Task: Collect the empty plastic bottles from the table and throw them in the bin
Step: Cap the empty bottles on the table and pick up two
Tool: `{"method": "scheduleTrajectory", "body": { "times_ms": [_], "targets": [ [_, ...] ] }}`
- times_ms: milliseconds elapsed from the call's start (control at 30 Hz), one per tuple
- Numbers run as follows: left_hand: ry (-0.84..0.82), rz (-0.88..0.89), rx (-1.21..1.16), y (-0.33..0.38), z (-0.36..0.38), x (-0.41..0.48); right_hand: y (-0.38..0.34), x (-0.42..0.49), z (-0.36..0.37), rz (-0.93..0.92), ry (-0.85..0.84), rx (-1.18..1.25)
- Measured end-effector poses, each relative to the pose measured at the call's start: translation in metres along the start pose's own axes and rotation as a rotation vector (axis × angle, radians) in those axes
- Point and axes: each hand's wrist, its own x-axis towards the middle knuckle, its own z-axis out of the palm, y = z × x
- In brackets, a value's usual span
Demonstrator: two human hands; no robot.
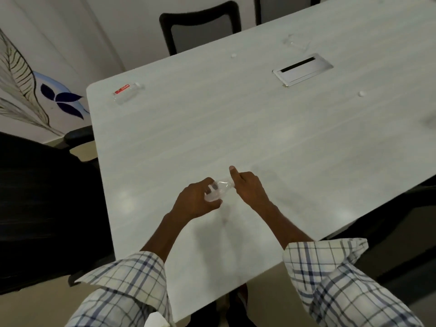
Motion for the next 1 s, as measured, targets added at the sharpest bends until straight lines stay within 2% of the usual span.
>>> {"method": "scheduleTrajectory", "body": {
  "times_ms": [233, 567, 767, 1000],
  "targets": [
    [0.000, 0.047, -0.168, 0.071, 0.002, 0.031, 0.007, -0.016, -0.101, 0.053, 0.148, 0.156],
    [-0.069, 0.193, -0.271, 0.198, 0.046, 0.055, 0.059, -0.068, -0.260, 0.134, 0.412, 0.087],
    [-0.080, 0.166, -0.280, 0.267, 0.092, 0.071, 0.102, -0.067, -0.353, 0.110, 0.372, -0.067],
    [0.024, 0.090, -0.337, 0.353, 0.139, 0.096, 0.145, -0.035, -0.471, 0.041, 0.358, -0.110]
  ]
}}
